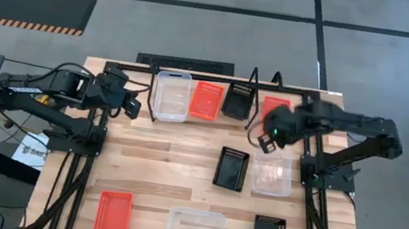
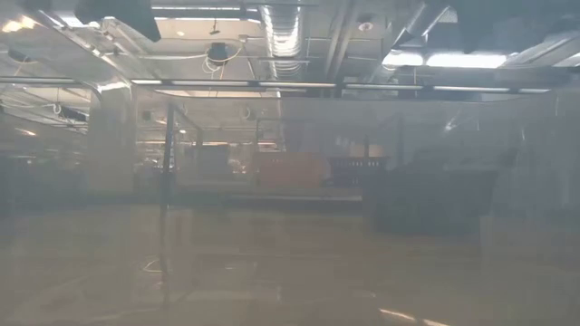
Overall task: Stack baskets on shelf by color
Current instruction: Stack the top transparent bin on top of the transparent bin on the shelf
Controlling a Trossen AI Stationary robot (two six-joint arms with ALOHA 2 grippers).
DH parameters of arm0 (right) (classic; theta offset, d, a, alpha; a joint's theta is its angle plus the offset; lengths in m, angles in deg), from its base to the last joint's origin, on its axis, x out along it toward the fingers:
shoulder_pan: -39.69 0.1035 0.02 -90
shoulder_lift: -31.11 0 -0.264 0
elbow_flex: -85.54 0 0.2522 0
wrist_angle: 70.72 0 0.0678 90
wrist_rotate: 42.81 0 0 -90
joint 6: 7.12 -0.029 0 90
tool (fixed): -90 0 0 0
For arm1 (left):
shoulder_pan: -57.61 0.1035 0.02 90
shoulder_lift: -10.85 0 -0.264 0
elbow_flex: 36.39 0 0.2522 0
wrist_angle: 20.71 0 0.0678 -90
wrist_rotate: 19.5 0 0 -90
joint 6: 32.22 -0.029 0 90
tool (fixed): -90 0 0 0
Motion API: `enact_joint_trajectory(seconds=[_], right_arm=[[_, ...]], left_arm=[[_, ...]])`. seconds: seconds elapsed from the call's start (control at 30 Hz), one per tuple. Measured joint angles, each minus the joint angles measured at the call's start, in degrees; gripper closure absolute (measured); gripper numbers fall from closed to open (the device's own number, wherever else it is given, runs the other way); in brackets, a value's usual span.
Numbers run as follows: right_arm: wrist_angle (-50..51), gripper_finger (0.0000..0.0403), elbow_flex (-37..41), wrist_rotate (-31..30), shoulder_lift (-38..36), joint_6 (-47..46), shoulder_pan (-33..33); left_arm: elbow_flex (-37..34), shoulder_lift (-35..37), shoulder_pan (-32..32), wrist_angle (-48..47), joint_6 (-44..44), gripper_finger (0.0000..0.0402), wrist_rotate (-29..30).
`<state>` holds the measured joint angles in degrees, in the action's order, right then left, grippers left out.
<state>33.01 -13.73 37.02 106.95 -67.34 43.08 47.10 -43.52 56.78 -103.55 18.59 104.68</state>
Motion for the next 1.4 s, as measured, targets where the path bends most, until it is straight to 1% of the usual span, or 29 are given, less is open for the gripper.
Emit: enact_joint_trajectory(seconds=[0.07,0.33,0.43,0.53,0.63,0.77,0.87,1.13,1.33,1.4], right_arm=[[0.08,0.0348,3.37,0.16,-0.82,-6.72,3.75],[0.07,0.0297,16.18,6.53,-0.57,-35.75,19.27],[-0.68,0.0274,19.79,8.37,-0.56,-44.22,23.59],[-1.98,0.025,22.8,8.74,-0.47,-50.63,26.46],[-4.36,0.0228,25.29,8.79,-0.55,-53.6,28.21],[-8.04,0.0205,28.16,8.81,-0.57,-53.97,28.66],[-9.63,0.0197,30.4,8.81,-0.54,-53.99,28.66],[-13.03,0.0199,35.87,8.85,-0.56,-54.31,28.36],[-24.06,0.0198,41.67,8.85,-0.56,-55.02,28.36],[-25.59,0.0202,42.81,8.85,-0.56,-55.02,28.34]], left_arm=[[0.0,-0.4,-0.19,-0.01,0.0,0.0401,0.14],[-0.02,-0.74,-0.28,0.32,0.04,0.0401,1.08],[-0.02,-0.8,-0.28,1.05,0.0,0.0401,1.13],[-0.02,-0.79,-0.28,1.48,-0.02,0.0401,1.21],[-0.02,-0.77,-0.28,2.41,-0.4,0.0401,1.21],[-0.02,-0.77,-0.26,3.81,-0.98,0.0402,1.23],[-0.02,-0.77,-0.26,4.25,-0.99,0.0402,1.23],[-0.02,-0.78,-0.26,4.5,-0.96,0.0402,1.21],[-0.02,-0.77,-0.26,4.7,-0.89,0.0402,1.21],[-0.02,-0.78,-0.26,4.7,-0.57,0.0402,1.21]])
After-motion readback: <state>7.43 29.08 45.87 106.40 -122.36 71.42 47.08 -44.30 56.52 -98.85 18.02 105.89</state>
